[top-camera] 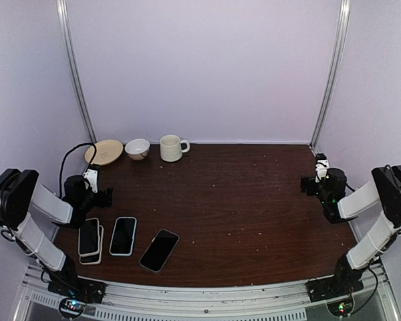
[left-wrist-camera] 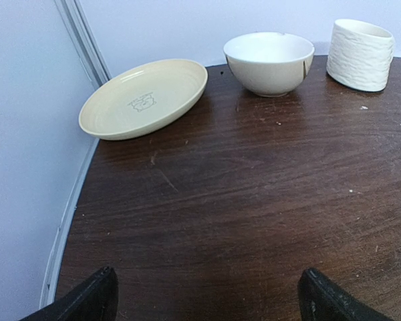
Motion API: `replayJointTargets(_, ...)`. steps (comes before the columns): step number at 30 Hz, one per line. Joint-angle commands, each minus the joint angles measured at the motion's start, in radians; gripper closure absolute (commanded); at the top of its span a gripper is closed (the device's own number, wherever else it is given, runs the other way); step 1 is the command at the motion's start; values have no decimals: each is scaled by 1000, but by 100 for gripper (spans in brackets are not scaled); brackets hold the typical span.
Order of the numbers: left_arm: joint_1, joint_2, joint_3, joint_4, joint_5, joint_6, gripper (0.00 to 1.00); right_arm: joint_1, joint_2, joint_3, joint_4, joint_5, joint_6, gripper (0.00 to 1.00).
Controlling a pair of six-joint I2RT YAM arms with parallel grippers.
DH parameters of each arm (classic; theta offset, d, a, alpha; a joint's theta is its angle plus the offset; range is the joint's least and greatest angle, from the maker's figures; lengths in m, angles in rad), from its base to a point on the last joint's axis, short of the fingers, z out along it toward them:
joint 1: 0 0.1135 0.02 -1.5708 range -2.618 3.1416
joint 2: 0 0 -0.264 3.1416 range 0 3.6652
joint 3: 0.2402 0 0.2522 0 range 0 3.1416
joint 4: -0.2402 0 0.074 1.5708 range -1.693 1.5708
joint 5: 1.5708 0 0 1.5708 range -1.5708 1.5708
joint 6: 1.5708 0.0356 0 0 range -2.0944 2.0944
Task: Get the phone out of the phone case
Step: Pick up the phone from the corner of the board.
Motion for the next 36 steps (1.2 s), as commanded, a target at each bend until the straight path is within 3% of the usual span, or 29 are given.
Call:
replayJointTargets(1,4,-5,2,67,1,-1,2,-9,-3,21,-6,-10,16,0)
replayJointTargets(4,-14,-85,13,-24,-56,1,3,-8,-3,21,-6,-11,15,1)
replayJointTargets(9,-20,-242,283,-659,-158,-131,2,-9,-3,20,-6,-9,15,0)
replayJointTargets(12,-20,-276,458,-989,-117,-194,2,-10,-2,20,-6,-9,15,1)
replayJointTargets(14,-20,-293,531,-1120,-69,-231,2,-9,-4,20,-6,-9,15,0)
replayJointTargets(22,-21,-422,575,-1360,238,-362,2,-8,-3,21,-7,-8,16,1)
replayJointTargets(28,-73,-445,631,-1620,210,-428,2,-8,-2,26,-14,-9,17,1)
replayJointTargets(36,-322,-405,637,-1814,80,-598,2,-9,-2,31,-24,-10,18,1)
